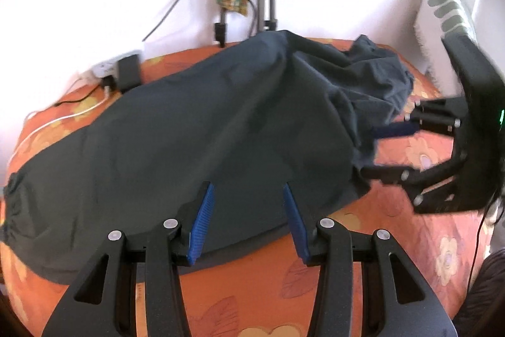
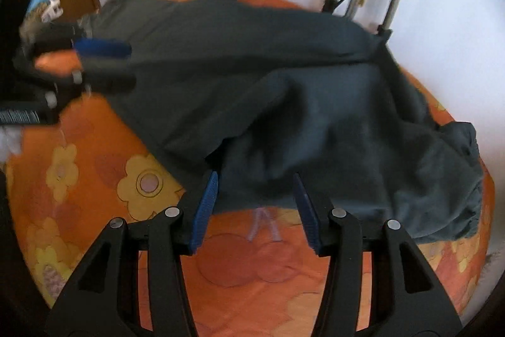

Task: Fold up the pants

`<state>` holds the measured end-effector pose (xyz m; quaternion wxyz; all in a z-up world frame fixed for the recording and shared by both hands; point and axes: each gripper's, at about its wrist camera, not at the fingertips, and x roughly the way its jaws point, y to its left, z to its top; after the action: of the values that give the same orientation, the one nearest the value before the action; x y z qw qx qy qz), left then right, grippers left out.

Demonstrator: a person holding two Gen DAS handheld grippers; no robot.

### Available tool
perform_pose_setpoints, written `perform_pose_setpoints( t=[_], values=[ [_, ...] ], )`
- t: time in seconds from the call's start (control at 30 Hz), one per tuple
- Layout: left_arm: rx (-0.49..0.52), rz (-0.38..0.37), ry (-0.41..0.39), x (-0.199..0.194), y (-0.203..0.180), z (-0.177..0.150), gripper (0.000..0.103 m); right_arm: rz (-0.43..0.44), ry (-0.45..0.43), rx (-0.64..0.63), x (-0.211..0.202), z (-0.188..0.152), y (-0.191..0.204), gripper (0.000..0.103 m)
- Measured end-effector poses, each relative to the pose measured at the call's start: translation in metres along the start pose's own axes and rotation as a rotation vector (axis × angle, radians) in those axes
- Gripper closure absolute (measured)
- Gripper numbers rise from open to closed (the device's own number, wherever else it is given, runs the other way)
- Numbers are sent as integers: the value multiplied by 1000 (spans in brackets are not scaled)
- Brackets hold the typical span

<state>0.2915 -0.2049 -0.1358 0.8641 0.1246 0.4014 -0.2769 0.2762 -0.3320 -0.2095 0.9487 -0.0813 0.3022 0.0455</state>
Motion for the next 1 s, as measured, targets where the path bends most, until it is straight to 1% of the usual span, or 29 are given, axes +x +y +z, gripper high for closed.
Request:
perform_pose_setpoints(
  t=[0.13,0.2,0.23,0.27,0.3,0.37,0.47,0.53,0.6,0.73,0.87,0.9,0.93,1.0],
  values=[
    [1,12,-15,-9,5,-3,59,-53,40,-2,18,-2,10,51],
    [-3,14,-23,-13,8,-3,59,-61,55,-12,25,-4,15,51],
    [-8,15,-26,-15,10,-4,59,-68,46,-10,27,-1,18,58],
    [-13,17,-29,-18,13,-4,59,-77,52,4,30,2,18,82],
    [-16,22,-31,-20,16,-5,59,-84,62,36,32,3,14,94],
    [-26,29,-34,-23,22,-7,59,-89,48,101,27,1,5,97],
    [-44,54,-46,-32,34,-12,59,-96,1,184,8,-5,-1,98],
    [-54,66,-54,-37,40,-14,59,-110,-20,213,-4,-13,1,98],
    [-70,75,-64,-43,47,-16,59,-125,-27,217,-13,-21,6,98],
    [-80,105,-74,-55,56,-25,59,-124,-12,276,-21,-37,11,99],
    [-106,134,-69,-67,72,-39,59,-129,-2,300,-27,-43,14,99],
    [-114,149,-71,-71,77,-44,59,-122,7,315,-29,-44,13,99],
    [-119,158,-72,-74,81,-46,59,-95,35,303,-30,-45,11,99],
    [-161,170,-71,-82,97,-54,59,-110,66,303,-32,-47,11,99]
  ],
)
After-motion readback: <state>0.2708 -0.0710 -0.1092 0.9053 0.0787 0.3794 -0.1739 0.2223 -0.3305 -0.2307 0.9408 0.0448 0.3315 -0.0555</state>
